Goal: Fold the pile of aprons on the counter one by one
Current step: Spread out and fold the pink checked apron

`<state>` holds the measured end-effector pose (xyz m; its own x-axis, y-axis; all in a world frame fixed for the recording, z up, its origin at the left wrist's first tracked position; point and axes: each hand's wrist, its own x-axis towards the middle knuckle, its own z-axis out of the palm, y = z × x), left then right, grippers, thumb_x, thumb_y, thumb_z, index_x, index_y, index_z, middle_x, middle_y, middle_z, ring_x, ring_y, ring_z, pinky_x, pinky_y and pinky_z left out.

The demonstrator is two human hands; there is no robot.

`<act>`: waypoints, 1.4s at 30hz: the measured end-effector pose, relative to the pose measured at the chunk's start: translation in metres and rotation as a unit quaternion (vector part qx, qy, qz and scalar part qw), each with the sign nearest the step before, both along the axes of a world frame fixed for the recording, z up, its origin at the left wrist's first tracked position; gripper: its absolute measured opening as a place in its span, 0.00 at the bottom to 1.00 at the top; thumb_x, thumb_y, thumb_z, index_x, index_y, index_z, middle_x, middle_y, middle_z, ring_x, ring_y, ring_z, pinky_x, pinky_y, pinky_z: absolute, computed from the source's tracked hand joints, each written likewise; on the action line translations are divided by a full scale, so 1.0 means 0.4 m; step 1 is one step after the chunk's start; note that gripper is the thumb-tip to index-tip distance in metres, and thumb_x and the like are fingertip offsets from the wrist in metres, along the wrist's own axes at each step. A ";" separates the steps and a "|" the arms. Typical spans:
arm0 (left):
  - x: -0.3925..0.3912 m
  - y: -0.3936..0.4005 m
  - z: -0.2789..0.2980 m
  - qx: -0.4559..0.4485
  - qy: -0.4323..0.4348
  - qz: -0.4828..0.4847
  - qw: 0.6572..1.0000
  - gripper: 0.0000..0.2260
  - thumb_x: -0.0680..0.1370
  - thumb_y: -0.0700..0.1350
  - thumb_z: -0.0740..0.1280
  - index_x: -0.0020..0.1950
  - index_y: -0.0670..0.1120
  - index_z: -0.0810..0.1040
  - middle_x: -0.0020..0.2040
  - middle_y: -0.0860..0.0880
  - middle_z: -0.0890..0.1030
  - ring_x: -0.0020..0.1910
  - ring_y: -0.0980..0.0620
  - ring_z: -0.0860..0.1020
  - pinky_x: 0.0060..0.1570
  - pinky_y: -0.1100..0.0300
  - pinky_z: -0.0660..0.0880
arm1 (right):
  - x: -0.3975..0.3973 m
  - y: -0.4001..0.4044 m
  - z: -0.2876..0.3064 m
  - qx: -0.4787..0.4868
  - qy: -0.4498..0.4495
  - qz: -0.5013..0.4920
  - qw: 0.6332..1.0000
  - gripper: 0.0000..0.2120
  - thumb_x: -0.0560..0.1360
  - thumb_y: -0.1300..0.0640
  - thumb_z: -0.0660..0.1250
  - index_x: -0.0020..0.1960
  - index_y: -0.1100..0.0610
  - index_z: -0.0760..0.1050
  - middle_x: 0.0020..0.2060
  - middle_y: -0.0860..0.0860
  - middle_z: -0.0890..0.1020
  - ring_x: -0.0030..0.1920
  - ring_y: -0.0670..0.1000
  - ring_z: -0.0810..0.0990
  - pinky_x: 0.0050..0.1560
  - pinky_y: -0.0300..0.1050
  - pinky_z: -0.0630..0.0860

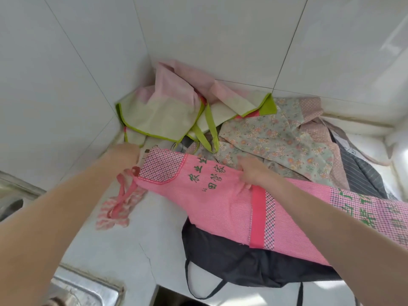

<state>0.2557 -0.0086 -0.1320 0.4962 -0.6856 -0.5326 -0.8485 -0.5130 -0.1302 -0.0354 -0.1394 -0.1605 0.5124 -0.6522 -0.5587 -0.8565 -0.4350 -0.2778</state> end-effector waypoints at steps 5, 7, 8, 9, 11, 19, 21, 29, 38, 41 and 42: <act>-0.069 -0.026 -0.018 -0.134 0.039 -0.064 0.988 0.22 0.75 0.35 0.60 0.68 0.49 0.67 0.60 0.42 0.75 0.54 0.43 0.77 0.47 0.53 0.75 | 0.074 0.014 -0.011 0.061 -0.085 -0.027 0.994 0.07 0.78 0.63 0.61 0.54 0.63 0.74 0.48 0.56 0.76 0.26 0.44 0.78 0.22 0.32 0.66; -0.121 -0.050 -0.035 -0.177 0.052 -0.123 0.975 0.26 0.76 0.35 0.59 0.73 0.50 0.62 0.70 0.45 0.67 0.63 0.43 0.72 0.51 0.54 0.72 | 0.107 0.030 -0.013 0.062 -0.095 -0.027 0.993 0.04 0.79 0.62 0.60 0.46 0.57 0.70 0.37 0.51 0.70 0.23 0.42 0.75 0.19 0.32 0.64; -0.151 -0.061 -0.038 -0.181 0.079 -0.148 0.969 0.27 0.76 0.35 0.59 0.75 0.51 0.60 0.72 0.47 0.65 0.62 0.43 0.72 0.49 0.56 0.71 | 0.116 0.037 -0.015 0.064 -0.098 -0.021 0.993 0.03 0.79 0.62 0.58 0.47 0.58 0.70 0.35 0.51 0.70 0.23 0.43 0.77 0.19 0.32 0.64; -0.176 -0.071 -0.045 -0.167 0.108 -0.165 0.966 0.29 0.77 0.35 0.58 0.75 0.52 0.58 0.74 0.48 0.63 0.60 0.44 0.73 0.45 0.58 0.71 | 0.122 0.042 -0.016 0.069 -0.100 -0.015 0.992 0.04 0.80 0.62 0.57 0.50 0.59 0.71 0.36 0.52 0.72 0.24 0.44 0.78 0.19 0.33 0.64; -0.220 -0.089 -0.059 -0.131 0.153 -0.184 0.962 0.29 0.76 0.35 0.59 0.75 0.53 0.58 0.70 0.44 0.68 0.52 0.44 0.77 0.37 0.59 0.68 | 0.112 0.040 -0.021 0.089 -0.111 -0.014 0.990 0.10 0.79 0.62 0.59 0.59 0.61 0.71 0.45 0.55 0.76 0.25 0.44 0.78 0.19 0.32 0.67; -0.161 -0.119 -0.063 -0.006 0.343 -0.045 0.938 0.04 0.80 0.42 0.63 0.53 0.43 0.73 0.42 0.46 0.77 0.28 0.58 0.81 0.28 0.65 0.78 | -0.023 -0.036 -0.027 0.189 -0.007 -0.046 0.981 0.18 0.75 0.67 0.65 0.65 0.64 0.68 0.46 0.62 0.81 0.31 0.47 0.83 0.23 0.35 0.73; -0.139 -0.138 -0.014 0.001 0.361 -0.025 0.932 0.06 0.80 0.42 0.63 0.46 0.40 0.74 0.38 0.46 0.77 0.27 0.58 0.80 0.28 0.67 0.77 | -0.025 -0.036 -0.009 0.210 0.007 -0.042 0.977 0.12 0.76 0.66 0.65 0.58 0.63 0.71 0.47 0.62 0.81 0.38 0.52 0.85 0.24 0.36 0.74; -0.053 -0.342 0.291 -0.105 0.112 -0.084 0.985 0.11 0.80 0.39 0.61 0.50 0.32 0.77 0.40 0.37 0.77 0.35 0.52 0.81 0.24 0.73 0.68 | 0.121 -0.051 0.142 0.340 -0.226 -0.200 0.891 0.08 0.77 0.70 0.62 0.55 0.67 0.70 0.45 0.62 0.78 0.37 0.53 0.85 0.31 0.38 0.80; -0.169 -0.328 0.127 -0.347 0.042 -0.145 0.926 0.16 0.77 0.38 0.60 0.65 0.42 0.70 0.62 0.43 0.73 0.61 0.42 0.72 0.61 0.48 0.63 | 0.231 -0.156 0.136 0.212 -0.491 -0.424 0.730 0.23 0.75 0.73 0.61 0.69 0.64 0.64 0.59 0.63 0.76 0.49 0.54 0.78 0.59 0.52 0.76; -0.248 -0.230 -0.024 -0.288 0.209 -0.061 0.932 0.10 0.76 0.37 0.60 0.56 0.42 0.75 0.56 0.43 0.78 0.56 0.45 0.76 0.55 0.55 0.69 | 0.146 -0.153 0.103 0.084 -0.395 -0.388 0.829 0.10 0.72 0.64 0.66 0.53 0.60 0.73 0.41 0.58 0.79 0.37 0.54 0.79 0.37 0.52 0.80; -0.266 -0.202 -0.063 -0.267 0.245 -0.034 0.931 0.07 0.76 0.37 0.60 0.52 0.42 0.74 0.53 0.43 0.78 0.53 0.45 0.77 0.53 0.55 0.71 | 0.115 -0.140 0.093 0.045 -0.334 -0.353 0.873 0.01 0.72 0.63 0.65 0.43 0.60 0.75 0.35 0.56 0.77 0.33 0.53 0.76 0.31 0.47 0.75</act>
<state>0.1492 -0.0895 -0.1571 0.2296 -0.9385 -0.2577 -0.7716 -0.3369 0.5395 0.0105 -0.1953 -0.1234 0.2310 -0.9060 -0.3547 -0.5369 0.1853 -0.8230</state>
